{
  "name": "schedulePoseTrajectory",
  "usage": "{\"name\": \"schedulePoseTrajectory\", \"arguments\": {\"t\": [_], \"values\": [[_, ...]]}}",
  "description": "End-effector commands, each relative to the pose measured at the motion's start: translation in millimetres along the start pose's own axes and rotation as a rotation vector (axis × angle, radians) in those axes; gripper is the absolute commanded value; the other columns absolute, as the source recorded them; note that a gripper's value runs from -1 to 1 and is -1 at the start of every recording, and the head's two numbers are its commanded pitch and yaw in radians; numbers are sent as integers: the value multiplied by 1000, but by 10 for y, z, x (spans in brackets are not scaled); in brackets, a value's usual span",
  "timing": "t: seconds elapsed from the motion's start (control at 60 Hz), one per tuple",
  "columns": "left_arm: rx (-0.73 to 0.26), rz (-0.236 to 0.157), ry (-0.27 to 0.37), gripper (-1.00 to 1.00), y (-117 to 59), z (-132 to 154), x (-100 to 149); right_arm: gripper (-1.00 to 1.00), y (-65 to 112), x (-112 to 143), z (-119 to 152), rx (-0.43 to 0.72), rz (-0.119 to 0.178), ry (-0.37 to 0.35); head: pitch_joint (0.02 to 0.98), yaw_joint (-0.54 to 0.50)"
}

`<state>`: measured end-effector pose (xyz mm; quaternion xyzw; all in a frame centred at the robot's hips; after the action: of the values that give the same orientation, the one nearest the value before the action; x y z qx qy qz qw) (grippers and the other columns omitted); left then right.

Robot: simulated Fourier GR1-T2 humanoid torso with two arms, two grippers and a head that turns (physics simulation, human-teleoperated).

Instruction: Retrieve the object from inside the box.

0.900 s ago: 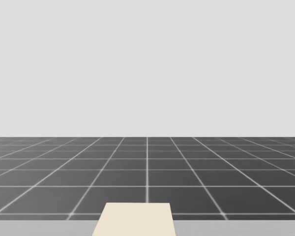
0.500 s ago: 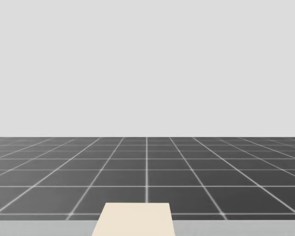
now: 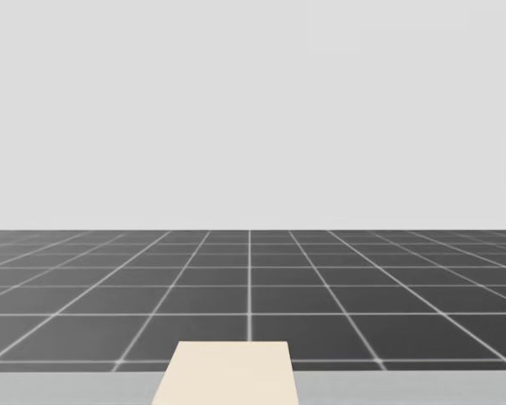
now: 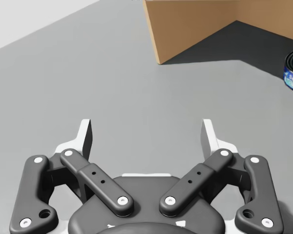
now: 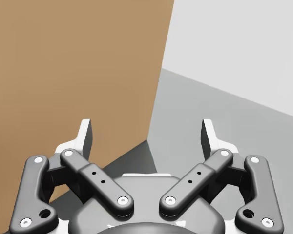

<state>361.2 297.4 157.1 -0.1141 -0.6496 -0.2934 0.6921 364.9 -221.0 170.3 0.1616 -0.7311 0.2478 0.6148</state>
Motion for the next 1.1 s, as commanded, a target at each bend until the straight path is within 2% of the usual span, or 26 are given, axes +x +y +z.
{"name": "schedulePoseTrajectory", "arguments": {"t": [0.017, 0.05, 0.1, 0.167, 0.267, 0.3, 0.333, 0.567, 0.617, 0.85, 0.917, 0.933, 1.1], "values": [[-182, -70, -6, -1000, -368, 28, 23, -1000, 128, 48, 41, 77, 29, -36, 77, -11], [-201, -72, -10, -1000, -401, 36, 35, -1000, 128, 59, 53, 77, 36, -44, 76, -12], [-215, -56, -17, -1000, -423, 42, 51, -1000, 122, 64, 65, 79, 30, -46, 75, -17], [-240, -35, -33, -1000, -467, 47, 89, -1000, 127, 58, 86, 83, 37, -49, 76, -21], [-281, -28, -66, -1000, -568, 15, 177, -1000, 151, 31, 104, 90, 57, -45, 78, -21], [-289, -25, -71, -1000, -607, -9, 206, -1000, 156, 30, 107, 91, 54, -45, 79, -20], [-311, -7, -69, -1000, -630, -36, 226, -1000, 164, 27, 111, 95, 60, -46, 80, -20], [-312, 12, -35, -1000, -792, -416, 126, -1000, 163, 29, 114, 100, 79, -51, 95, -10], [-319, 35, -24, -1000, -827, -510, 115, -1000, 166, 28, 112, 100, 85, -51, 98, -9], [-373, 27, 0, -1000, -1091, -786, 117, -1000, 176, 34, 116, 104, 91, -57, 111, -8], [-373, 33, 3, -1000, -1110, -846, 119, -1000, 178, 37, 120, 105, 95, -57, 114, -9], [-376, 47, 3, -1000, -1115, -877, 118, -1000, 179, 39, 122, 105, 94, -58, 115, -8], [-376, 61, 19, -1000, -1119, -1061, 87, -1000, 187, 43, 132, 118, 90, -60, 129, -7]]}}
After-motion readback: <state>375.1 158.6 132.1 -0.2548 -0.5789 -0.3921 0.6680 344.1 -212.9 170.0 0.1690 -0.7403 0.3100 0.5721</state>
